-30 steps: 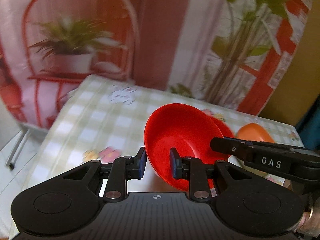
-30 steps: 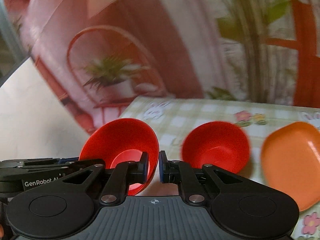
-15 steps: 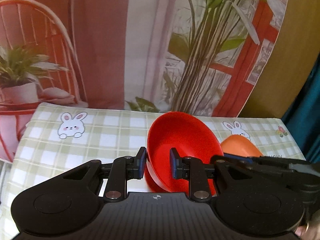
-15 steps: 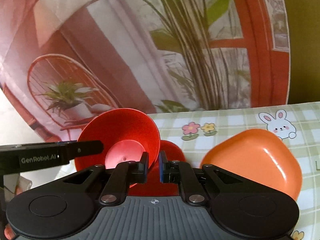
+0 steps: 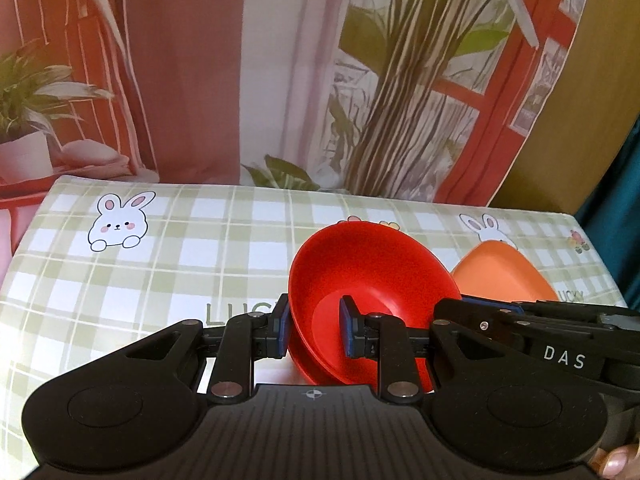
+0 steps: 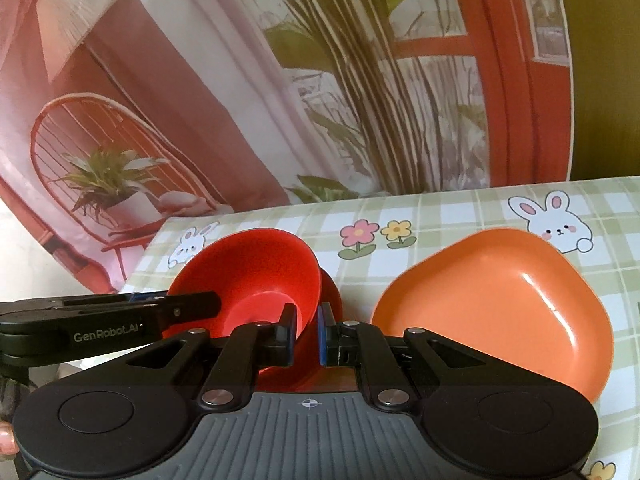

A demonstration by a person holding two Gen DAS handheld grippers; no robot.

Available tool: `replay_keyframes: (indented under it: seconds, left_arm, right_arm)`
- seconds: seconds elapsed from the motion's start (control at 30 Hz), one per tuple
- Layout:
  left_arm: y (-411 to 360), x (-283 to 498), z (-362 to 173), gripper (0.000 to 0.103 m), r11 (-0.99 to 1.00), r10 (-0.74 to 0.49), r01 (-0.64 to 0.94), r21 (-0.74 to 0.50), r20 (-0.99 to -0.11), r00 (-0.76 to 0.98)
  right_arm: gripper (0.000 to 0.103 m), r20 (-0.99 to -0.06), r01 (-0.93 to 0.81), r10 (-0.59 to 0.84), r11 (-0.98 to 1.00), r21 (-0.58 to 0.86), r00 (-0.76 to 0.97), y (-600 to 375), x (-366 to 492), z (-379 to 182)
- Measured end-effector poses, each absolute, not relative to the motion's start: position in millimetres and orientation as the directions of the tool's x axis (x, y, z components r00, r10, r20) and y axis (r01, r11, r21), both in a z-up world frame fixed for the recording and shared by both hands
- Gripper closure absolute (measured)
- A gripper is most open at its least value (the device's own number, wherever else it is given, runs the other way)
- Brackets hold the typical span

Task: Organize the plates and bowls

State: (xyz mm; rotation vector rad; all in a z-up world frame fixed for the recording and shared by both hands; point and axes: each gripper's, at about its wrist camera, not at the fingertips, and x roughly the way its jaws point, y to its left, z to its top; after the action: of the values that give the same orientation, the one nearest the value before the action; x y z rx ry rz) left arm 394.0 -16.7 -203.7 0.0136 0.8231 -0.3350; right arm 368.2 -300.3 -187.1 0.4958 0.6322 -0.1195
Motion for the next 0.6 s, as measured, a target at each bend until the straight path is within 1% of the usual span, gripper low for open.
replay_keyframes:
  seconds: [0.2, 0.6]
  left_arm:
    - [-20, 395, -210, 0.077, 0.947, -0.277, 0.305, -0.099, -0.729, 0.625]
    - [-15, 395, -215, 0.076, 0.960, -0.256, 0.258, -0.112, -0.729, 0.635]
  right_arm:
    - [0.093, -0.603, 0.260, 0.022, 0.889, 0.376, 0.797, -300, 367, -191]
    - [0.092, -0.605, 0.267, 0.031, 0.878, 0.397, 0.796, -304, 357, -198]
